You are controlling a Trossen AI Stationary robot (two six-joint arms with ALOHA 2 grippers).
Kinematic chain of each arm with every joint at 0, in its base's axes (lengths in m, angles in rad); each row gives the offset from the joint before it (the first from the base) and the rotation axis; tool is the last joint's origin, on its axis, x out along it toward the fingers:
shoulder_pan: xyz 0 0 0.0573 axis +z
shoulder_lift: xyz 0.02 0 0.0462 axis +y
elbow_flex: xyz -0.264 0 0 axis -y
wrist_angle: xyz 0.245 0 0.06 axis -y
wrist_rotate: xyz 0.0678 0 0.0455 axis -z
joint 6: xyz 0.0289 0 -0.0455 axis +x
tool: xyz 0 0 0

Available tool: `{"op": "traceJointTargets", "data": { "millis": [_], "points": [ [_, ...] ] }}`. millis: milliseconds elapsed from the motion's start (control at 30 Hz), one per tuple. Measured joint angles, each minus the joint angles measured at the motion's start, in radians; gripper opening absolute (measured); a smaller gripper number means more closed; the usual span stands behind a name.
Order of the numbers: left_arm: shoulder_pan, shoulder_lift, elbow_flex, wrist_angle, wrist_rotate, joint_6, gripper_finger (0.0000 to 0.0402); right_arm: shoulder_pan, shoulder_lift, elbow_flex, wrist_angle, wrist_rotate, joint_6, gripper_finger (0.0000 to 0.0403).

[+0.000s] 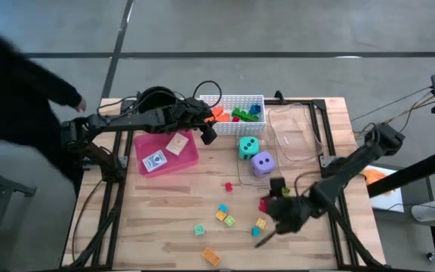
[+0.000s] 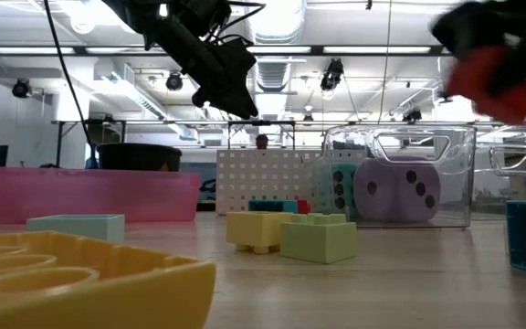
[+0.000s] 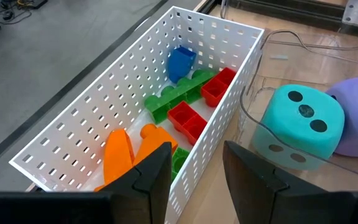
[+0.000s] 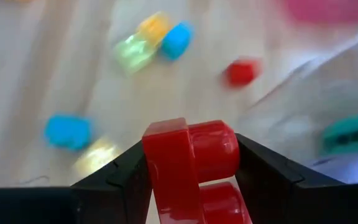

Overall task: Pick & Place Toys
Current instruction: Put the big red game piece into the white bin

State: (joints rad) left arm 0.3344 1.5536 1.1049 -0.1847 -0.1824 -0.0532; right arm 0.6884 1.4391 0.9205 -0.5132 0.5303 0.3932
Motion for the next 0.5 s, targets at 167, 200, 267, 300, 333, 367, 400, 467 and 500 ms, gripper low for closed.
{"op": "traceJointTargets", "data": {
  "millis": [167, 200, 267, 300, 333, 367, 400, 467, 500],
  "points": [
    [0.000, 0.000, 0.000, 0.000, 0.000, 0.000, 0.0149, -0.137, -0.102, 0.057, -0.003, 0.090, -0.237, 0.0201],
    [0.000, 0.000, 0.000, 0.000, 0.000, 0.000, 0.0149, -0.168, -0.125, 0.069, 0.002, 0.109, -0.281, 0.0201],
    [0.000, 0.000, 0.000, 0.000, 0.000, 0.000, 0.0149, -0.239, -0.169, 0.087, 0.000, 0.139, -0.358, 0.0201],
    [0.000, 0.000, 0.000, 0.001, 0.000, 0.000, 0.0149, -0.278, -0.189, 0.095, 0.005, 0.152, -0.388, 0.0201],
    [0.000, 0.000, 0.000, -0.001, 0.000, 0.000, 0.0149, -0.324, -0.206, 0.099, 0.008, 0.153, -0.409, 0.0201],
    [0.000, 0.000, 0.000, 0.000, 0.000, 0.000, 0.0149, -0.370, -0.222, 0.101, 0.005, 0.153, -0.428, 0.0201],
    [0.000, 0.000, 0.000, 0.000, 0.000, 0.000, 0.0149, -0.423, -0.233, 0.102, 0.008, 0.153, -0.445, 0.0201],
    [0.000, 0.000, 0.000, 0.000, 0.000, 0.000, 0.0149, -0.531, -0.248, 0.100, 0.035, 0.148, -0.463, 0.0201],
    [0.000, 0.000, 0.000, 0.000, 0.000, 0.000, 0.0149, -0.589, -0.251, 0.094, 0.055, 0.131, -0.472, 0.0201]
  ]
}}
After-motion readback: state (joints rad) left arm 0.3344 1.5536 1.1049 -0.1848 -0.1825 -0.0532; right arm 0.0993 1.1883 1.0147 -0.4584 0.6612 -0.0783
